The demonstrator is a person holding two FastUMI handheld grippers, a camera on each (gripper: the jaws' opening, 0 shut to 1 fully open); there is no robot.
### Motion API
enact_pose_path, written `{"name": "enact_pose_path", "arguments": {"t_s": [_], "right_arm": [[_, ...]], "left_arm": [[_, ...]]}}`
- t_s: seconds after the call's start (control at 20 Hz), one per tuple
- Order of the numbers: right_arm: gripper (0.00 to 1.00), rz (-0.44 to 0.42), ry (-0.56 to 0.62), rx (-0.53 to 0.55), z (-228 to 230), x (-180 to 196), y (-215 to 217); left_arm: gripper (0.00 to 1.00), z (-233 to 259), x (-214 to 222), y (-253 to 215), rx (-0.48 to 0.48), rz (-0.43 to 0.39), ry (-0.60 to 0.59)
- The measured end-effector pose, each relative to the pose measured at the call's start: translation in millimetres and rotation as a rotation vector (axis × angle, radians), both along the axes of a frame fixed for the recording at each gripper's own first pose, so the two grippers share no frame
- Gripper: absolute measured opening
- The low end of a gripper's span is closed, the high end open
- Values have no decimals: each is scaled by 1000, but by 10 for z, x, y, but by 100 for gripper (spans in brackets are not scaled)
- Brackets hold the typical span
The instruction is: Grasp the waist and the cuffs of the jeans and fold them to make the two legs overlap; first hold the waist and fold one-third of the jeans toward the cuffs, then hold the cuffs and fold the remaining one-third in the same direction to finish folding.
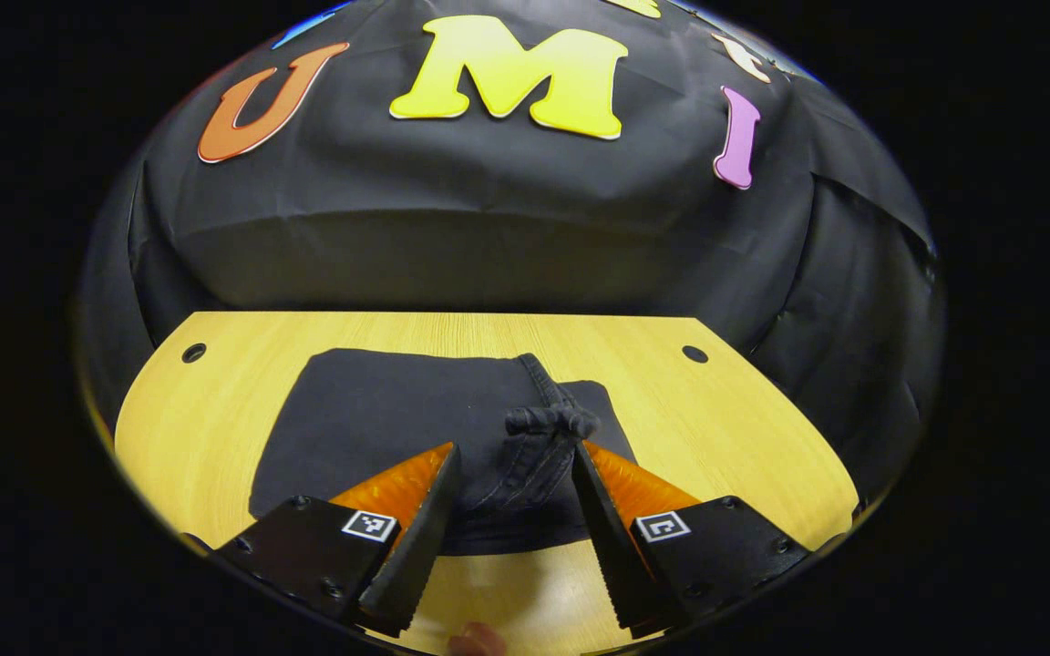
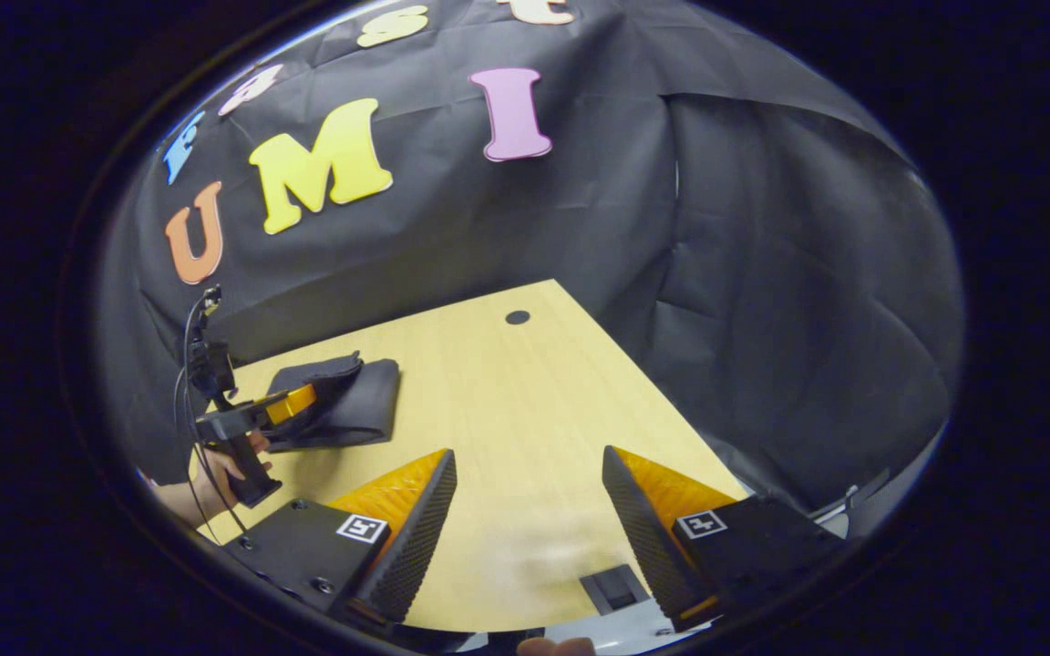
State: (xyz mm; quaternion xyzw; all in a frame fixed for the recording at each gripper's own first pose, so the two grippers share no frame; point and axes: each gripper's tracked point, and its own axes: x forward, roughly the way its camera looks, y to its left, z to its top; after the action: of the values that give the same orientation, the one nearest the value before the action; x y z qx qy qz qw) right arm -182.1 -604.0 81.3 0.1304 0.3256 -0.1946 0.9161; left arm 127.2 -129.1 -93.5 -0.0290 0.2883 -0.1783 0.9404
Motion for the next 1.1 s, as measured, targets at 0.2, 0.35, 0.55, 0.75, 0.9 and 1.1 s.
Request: {"name": "enact_pose_path", "arguments": {"t_s": [0.2, 0.35, 0.55, 0.75, 0.9, 1.1], "right_arm": [[99, 68, -41, 4, 88, 304, 280], [94, 136, -78, 4, 175, 582, 543], [94, 241, -144, -38, 427, 995, 949], [99, 326, -251, -106, 830, 1385, 1385], [100, 369, -322, -130, 1060, 1543, 1720], [96, 402, -385, -162, 1273, 1606, 2039]], "left_arm": [[80, 386, -96, 292, -25, 28, -49], [81, 765, -75, 612, -21, 66, -118], [99, 1327, -75, 1019, -4, 109, -215], [99, 1891, -194, 1456, -7, 185, -310], [98, 2241, -342, 1724, 13, 224, -386], [98, 2519, -560, 1983, 26, 266, -456]]}}
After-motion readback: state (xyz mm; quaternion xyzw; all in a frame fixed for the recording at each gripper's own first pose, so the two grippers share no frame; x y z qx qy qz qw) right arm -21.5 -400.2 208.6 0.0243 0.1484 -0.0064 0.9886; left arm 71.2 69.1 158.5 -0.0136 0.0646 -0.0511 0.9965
